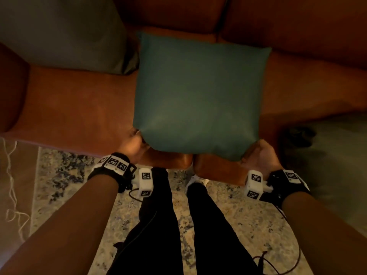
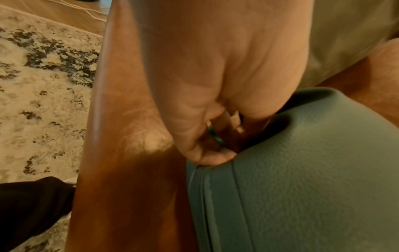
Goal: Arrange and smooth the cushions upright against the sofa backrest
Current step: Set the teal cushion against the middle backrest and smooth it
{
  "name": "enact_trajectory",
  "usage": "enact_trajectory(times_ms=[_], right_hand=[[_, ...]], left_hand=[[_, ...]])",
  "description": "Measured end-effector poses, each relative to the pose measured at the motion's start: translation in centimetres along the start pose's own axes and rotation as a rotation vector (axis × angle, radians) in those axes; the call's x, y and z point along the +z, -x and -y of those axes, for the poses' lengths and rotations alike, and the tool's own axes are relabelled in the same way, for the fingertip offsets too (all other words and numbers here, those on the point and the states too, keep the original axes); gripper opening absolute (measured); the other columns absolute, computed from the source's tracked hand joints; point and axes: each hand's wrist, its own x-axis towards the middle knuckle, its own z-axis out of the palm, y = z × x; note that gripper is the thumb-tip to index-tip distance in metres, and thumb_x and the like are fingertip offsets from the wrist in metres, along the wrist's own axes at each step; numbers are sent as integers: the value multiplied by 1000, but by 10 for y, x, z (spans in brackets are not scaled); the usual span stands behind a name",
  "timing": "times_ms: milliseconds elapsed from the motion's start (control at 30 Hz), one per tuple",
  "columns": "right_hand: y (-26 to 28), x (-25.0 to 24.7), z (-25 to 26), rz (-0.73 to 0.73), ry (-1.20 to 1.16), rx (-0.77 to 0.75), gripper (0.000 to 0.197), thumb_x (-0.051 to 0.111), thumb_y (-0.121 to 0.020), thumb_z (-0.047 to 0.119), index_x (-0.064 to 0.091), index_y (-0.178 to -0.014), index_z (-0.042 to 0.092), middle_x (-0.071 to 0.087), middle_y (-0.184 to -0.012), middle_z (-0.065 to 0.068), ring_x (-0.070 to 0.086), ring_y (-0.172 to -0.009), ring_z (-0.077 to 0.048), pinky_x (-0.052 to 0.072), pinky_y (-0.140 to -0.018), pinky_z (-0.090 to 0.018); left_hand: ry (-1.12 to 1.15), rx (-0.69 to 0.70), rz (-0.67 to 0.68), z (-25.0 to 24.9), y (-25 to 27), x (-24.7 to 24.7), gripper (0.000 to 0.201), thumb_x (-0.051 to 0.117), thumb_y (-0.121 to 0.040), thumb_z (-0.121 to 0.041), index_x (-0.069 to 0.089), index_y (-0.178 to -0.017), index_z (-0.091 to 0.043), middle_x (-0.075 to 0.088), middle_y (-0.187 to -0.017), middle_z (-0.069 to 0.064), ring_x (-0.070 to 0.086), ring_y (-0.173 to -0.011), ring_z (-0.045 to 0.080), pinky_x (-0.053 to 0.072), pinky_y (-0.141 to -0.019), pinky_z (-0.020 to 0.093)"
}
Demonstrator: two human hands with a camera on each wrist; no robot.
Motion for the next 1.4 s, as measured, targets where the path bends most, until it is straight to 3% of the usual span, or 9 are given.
enact_trajectory(times_ms=[100,233,333,433,633,900,1000,1233,1400], right_hand=[[-3,0,7,-8,57,26,26,49,-104,36,64,-92,18,74,-68,1,72,-57,-15,46,-71,-35],[-2,4,15,78,227,62,56,92,-60,36,69,-108,18,78,-98,-4,77,-76,-19,57,-76,-37],[-3,8,13,48,285,52,5,65,-96,17,67,-100,16,77,-87,-2,75,-67,-17,54,-75,-38],[-5,11,6,-21,316,44,9,58,-103,20,67,-100,17,76,-91,-2,71,-78,-21,54,-73,-38],[-3,21,0,-109,258,3,13,54,-105,14,64,-96,15,70,-93,-5,66,-78,-24,54,-58,-33],[4,12,-9,-296,259,-106,16,53,-103,8,63,-115,5,65,-91,-9,62,-76,-20,54,-55,-28],[8,2,-20,-351,226,-127,18,53,-102,7,64,-116,4,65,-96,-17,61,-72,-23,51,-43,-20],[10,-17,-31,-158,99,-65,30,48,-105,9,60,-129,20,70,-99,-5,64,-67,-16,48,-44,-22],[9,-18,-25,-205,-36,35,21,40,-103,24,57,-93,19,57,-85,-2,55,-62,-18,42,-56,-28]], left_hand=[[-49,-2,33,0,-3,-3,31,39,-104,10,60,-91,-9,63,-51,-6,58,-45,7,50,-46,19],[-63,-10,40,-3,-7,-12,25,54,-101,3,72,-100,-14,73,-76,3,63,-69,21,57,-63,31],[-209,62,71,-10,-9,-13,26,61,-97,5,73,-108,-16,77,-102,10,70,-94,32,57,-85,46],[-370,126,110,-10,-9,-17,38,72,-85,2,78,-104,-30,76,-115,9,68,-112,39,56,-97,54],[-567,312,-2,-3,-4,-11,16,63,-91,2,70,-105,-1,73,-103,20,63,-93,26,52,-82,49],[-572,306,-52,3,5,-23,29,68,-87,4,70,-112,-10,75,-113,8,68,-106,23,55,-93,38],[-551,207,-101,5,9,-46,31,68,-89,11,62,-96,-19,69,-102,8,66,-95,21,56,-75,13],[-465,24,-97,32,20,-107,22,64,-97,6,66,-91,-16,73,-77,2,66,-92,32,55,-92,50],[-357,-79,-124,15,11,-84,18,49,-107,-18,65,-103,-12,66,-94,7,63,-96,27,54,-81,32]])
